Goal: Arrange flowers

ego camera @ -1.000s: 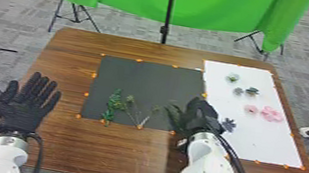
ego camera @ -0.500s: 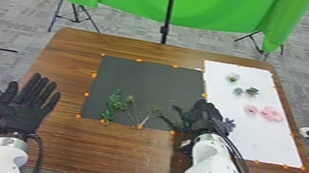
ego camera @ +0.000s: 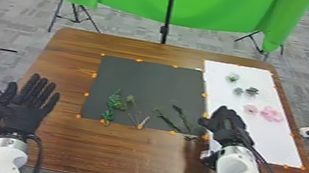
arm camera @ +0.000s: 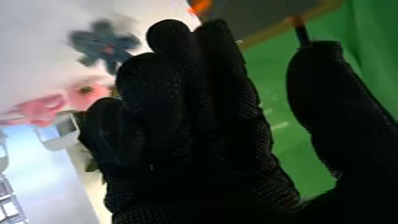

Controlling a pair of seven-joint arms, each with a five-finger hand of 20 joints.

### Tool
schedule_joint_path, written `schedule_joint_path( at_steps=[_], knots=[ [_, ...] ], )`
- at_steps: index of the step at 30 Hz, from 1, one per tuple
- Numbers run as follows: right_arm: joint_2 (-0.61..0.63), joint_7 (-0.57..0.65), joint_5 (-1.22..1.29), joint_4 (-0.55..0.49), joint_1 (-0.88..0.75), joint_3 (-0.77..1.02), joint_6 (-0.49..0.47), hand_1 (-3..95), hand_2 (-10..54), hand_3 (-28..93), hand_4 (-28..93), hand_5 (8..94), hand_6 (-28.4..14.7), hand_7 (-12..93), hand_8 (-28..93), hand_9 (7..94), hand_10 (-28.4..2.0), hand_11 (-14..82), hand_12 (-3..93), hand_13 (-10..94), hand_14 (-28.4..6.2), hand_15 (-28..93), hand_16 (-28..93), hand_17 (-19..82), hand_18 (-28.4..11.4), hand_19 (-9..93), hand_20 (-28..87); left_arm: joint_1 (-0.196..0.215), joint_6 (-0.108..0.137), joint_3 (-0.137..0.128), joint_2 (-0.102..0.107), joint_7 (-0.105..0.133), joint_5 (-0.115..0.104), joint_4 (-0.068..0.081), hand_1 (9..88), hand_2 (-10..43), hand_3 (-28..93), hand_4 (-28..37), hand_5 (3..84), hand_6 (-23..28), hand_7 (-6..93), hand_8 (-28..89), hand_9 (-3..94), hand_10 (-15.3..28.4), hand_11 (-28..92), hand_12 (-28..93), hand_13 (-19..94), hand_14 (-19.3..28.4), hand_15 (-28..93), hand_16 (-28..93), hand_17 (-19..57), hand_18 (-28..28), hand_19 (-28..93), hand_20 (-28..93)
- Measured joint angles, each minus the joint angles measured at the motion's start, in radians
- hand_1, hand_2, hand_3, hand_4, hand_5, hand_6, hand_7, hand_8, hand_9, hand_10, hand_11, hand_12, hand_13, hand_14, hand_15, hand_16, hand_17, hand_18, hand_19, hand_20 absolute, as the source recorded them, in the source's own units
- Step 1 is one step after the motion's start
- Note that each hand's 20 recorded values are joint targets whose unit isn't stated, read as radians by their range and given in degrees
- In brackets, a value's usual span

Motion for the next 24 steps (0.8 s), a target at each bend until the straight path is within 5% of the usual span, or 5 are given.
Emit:
schedule_joint_path(
  at_steps=[7,24],
  knots=[
    [-0.005,0.002,0.035,0.004,-0.004,-0.014,-0.127,31.8,1.7,80,-19,78.5,-6.3,21,-11,79.8,-20.7,29.8,21.4,72,-16.9,71,26,43,-28.3,93,58,0.000,0.000,0.001,0.000,0.000,0.000,0.000,25.4,19.7,75,-28.3,46.9,10.0,11.3,-10,39.5,14.8,22,8,29,15.6,36,-9,-8.1,13.8,37,12],
    [-0.068,-0.012,0.049,0.044,0.078,-0.108,-0.150,31.6,2.1,80,-19,76.6,-6.5,19,-11,78.7,-20.7,29.1,21.4,71,-16.9,70,27,42,-28.3,93,58,-0.001,0.000,0.005,0.001,-0.003,0.003,0.000,25.5,19.8,75,-28.3,46.9,10.0,11.3,-10,39.8,14.8,22,8,29,15.5,36,-9,-8.1,13.8,37,12]
  ],
)
